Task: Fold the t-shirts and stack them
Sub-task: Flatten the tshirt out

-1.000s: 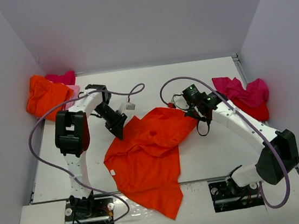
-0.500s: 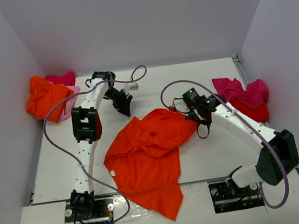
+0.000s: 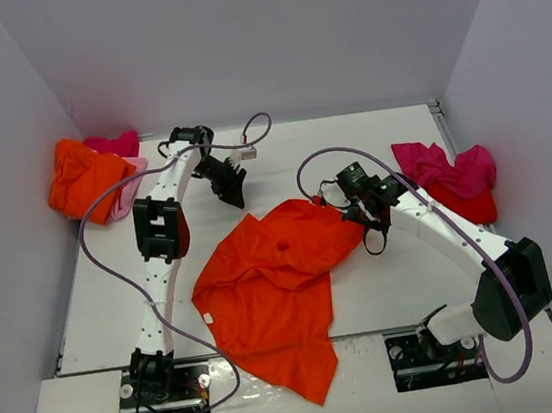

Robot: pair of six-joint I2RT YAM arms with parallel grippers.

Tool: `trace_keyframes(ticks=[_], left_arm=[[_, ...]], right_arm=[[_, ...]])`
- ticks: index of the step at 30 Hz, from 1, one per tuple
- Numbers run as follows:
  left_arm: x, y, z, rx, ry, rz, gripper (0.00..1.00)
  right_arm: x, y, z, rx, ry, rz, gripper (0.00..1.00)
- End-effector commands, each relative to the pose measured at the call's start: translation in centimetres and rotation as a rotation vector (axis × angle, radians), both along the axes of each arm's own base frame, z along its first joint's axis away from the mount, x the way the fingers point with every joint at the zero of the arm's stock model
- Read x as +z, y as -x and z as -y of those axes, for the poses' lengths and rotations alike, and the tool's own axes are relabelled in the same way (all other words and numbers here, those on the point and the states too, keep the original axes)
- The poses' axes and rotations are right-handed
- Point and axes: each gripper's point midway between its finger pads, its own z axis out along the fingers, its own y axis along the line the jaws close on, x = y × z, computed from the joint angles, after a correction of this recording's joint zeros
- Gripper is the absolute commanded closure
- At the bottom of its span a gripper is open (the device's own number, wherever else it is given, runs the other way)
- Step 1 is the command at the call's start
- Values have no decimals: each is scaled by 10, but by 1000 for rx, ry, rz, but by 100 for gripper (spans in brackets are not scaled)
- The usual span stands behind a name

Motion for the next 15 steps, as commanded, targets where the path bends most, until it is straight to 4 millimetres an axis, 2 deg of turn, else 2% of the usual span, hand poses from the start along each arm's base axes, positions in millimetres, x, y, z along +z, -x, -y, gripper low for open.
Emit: trace_keyframes(ticks=[1, 15], left_arm=[[37, 73, 0, -56, -2, -260, 63], [15, 116, 11, -151, -33, -380, 63]], right_arm=[[5, -3, 3, -15, 13, 25, 100], [-6, 3, 3, -13, 1, 3, 100]])
